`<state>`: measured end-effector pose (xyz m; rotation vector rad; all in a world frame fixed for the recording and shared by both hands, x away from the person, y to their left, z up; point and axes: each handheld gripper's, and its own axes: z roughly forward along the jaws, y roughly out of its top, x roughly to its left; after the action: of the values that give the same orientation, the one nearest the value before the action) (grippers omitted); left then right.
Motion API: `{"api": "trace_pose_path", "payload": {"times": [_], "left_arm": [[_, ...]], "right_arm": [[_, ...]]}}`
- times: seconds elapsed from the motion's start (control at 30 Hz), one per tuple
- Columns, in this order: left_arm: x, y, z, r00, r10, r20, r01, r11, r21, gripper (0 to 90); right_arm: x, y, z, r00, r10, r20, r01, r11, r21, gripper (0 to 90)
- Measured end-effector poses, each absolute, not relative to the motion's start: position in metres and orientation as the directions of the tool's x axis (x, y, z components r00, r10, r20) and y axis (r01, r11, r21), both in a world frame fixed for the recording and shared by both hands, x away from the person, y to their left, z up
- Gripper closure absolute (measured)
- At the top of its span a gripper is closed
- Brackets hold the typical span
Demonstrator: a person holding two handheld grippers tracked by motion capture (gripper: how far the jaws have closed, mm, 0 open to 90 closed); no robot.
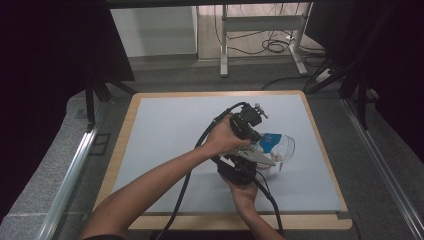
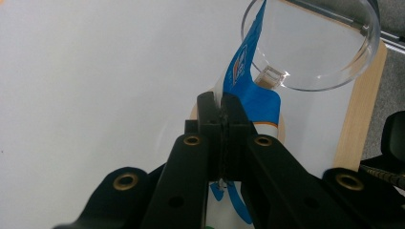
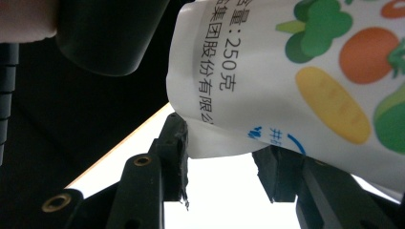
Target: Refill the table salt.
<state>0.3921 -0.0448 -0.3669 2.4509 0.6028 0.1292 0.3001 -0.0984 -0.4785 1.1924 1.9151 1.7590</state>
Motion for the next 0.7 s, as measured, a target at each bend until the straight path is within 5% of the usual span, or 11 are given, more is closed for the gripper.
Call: {"api": "trace_pose_path", "payload": {"times": [0.7], "left_arm": [[0.3932, -0.0452, -0.3663, 0.892, 0.45, -0.051, 0.392, -0.711, 0.584, 89.7]], "right_arm": [[0.3016, -0.0998, -0.4768, -0.618, 0.714, 0.33, 0.38, -0.096, 0.92, 58.9]]}}
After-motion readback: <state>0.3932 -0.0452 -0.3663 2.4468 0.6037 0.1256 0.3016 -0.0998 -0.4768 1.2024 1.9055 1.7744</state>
